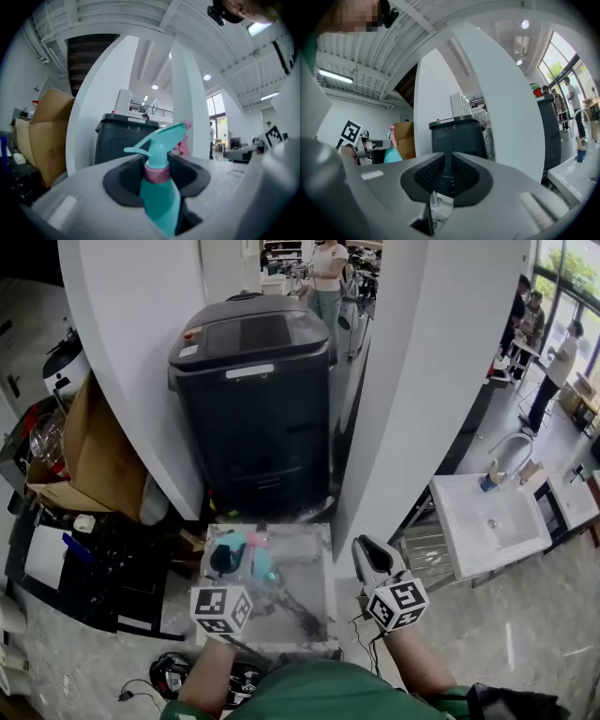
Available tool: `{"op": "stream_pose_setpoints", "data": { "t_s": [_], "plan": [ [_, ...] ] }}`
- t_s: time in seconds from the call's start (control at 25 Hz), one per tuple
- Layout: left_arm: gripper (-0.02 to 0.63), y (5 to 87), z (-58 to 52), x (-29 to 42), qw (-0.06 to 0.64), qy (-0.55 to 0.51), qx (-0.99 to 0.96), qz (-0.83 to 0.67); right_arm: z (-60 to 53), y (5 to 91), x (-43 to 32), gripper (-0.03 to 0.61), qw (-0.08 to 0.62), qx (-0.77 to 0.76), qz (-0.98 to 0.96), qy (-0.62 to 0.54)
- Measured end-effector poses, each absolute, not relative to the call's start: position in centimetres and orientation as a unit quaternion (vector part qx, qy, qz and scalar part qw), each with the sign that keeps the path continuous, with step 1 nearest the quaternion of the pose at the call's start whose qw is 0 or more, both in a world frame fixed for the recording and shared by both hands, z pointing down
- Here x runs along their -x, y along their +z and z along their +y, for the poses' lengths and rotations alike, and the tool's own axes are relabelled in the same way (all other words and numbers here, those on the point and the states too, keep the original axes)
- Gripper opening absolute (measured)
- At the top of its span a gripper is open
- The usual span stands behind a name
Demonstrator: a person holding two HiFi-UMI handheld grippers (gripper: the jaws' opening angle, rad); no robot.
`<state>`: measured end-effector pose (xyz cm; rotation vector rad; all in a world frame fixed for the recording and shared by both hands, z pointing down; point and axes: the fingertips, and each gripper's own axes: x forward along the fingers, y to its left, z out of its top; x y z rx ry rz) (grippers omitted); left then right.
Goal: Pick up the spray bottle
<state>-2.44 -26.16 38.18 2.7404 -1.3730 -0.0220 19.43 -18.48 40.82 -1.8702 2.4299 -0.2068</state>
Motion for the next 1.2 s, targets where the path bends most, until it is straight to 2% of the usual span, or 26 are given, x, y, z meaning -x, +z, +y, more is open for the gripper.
{"op": "stream_pose_setpoints", "data": {
  "t_s": [0.68,1.2],
  "plan": [
    [0.152,34.9,-24.6,-0.8,0.022,-0.029,-0.911,-0.41,-17.5,38.2,-21.4,0.044,0.046,0.622,0.781,-0.039],
    [0.15,35.7,-25.3,0.0,0.028,-0.026,-0.905,-0.425,-18.6,38.6,-21.2,0.044,0.047,0.615,0.786,-0.045]
  ]
}}
